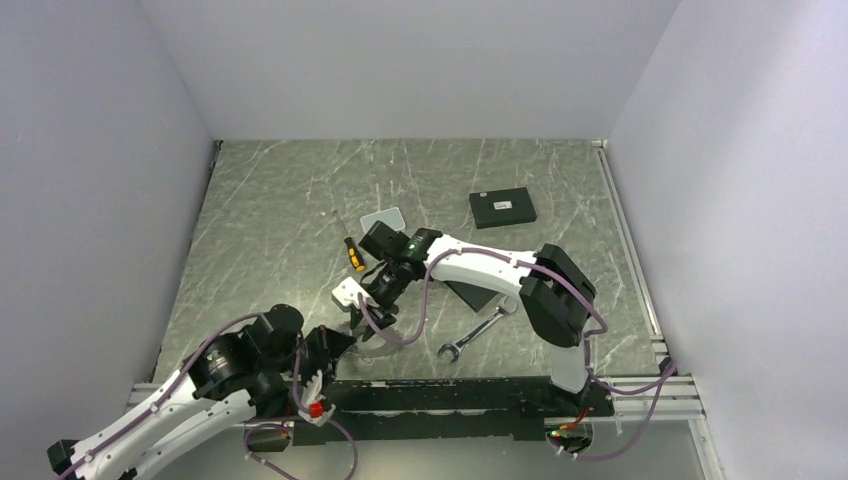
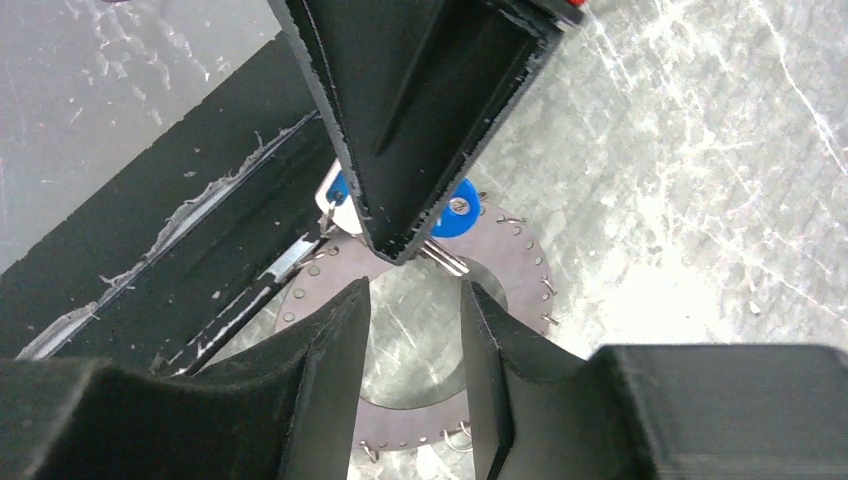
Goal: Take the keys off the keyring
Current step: Remove the key from the keyring.
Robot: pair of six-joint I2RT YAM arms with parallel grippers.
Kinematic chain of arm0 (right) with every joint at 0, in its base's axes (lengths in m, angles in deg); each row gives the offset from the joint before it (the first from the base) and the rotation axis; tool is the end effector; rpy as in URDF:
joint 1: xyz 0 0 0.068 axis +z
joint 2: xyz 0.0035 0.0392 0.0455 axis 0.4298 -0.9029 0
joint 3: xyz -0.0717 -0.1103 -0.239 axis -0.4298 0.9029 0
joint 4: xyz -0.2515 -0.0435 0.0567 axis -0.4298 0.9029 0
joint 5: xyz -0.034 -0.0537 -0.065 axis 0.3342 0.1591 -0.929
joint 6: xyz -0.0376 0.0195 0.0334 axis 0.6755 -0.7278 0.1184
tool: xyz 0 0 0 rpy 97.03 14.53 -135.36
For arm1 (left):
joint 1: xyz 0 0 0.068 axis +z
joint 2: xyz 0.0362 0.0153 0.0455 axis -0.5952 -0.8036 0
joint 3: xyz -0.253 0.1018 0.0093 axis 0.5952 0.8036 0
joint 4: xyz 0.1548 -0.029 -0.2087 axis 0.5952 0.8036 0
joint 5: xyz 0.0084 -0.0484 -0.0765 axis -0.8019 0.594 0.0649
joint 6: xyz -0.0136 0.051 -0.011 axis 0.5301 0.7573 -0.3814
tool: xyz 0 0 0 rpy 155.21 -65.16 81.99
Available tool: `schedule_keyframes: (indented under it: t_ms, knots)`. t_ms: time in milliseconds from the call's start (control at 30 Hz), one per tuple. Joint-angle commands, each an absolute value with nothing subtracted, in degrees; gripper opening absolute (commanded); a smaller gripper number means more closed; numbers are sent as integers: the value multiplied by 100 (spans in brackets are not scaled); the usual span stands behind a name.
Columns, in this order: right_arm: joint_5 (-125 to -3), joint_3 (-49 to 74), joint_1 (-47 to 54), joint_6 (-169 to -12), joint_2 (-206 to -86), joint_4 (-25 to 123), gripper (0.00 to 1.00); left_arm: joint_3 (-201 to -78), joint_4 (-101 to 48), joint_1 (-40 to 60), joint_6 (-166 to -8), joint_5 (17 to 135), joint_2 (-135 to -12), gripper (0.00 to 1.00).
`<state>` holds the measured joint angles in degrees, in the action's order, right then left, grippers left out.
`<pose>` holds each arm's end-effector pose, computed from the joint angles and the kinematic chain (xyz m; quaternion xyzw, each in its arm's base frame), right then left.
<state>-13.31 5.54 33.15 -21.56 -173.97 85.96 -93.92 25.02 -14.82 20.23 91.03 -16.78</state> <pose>0.1793 0.3519 0.2251 -0.7955 0.3235 0.4656 0.2141 0.0418 -0.0751 0.2194 0.8793 0.1769 -0.0224 0.4416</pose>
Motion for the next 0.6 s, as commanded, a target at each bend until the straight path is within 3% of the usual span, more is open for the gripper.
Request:
schedule_keyframes:
  t_ms: [0,567]
  knots:
    - [-1268,77,3360,-1560,-17552,9089,42,-9391,2713,-1498,2484,9411,-1463,0]
    - [-1293,-366,3744,-1351,-17822,9718,33,-9472,3165,-1510,2688,9337,-1195,0]
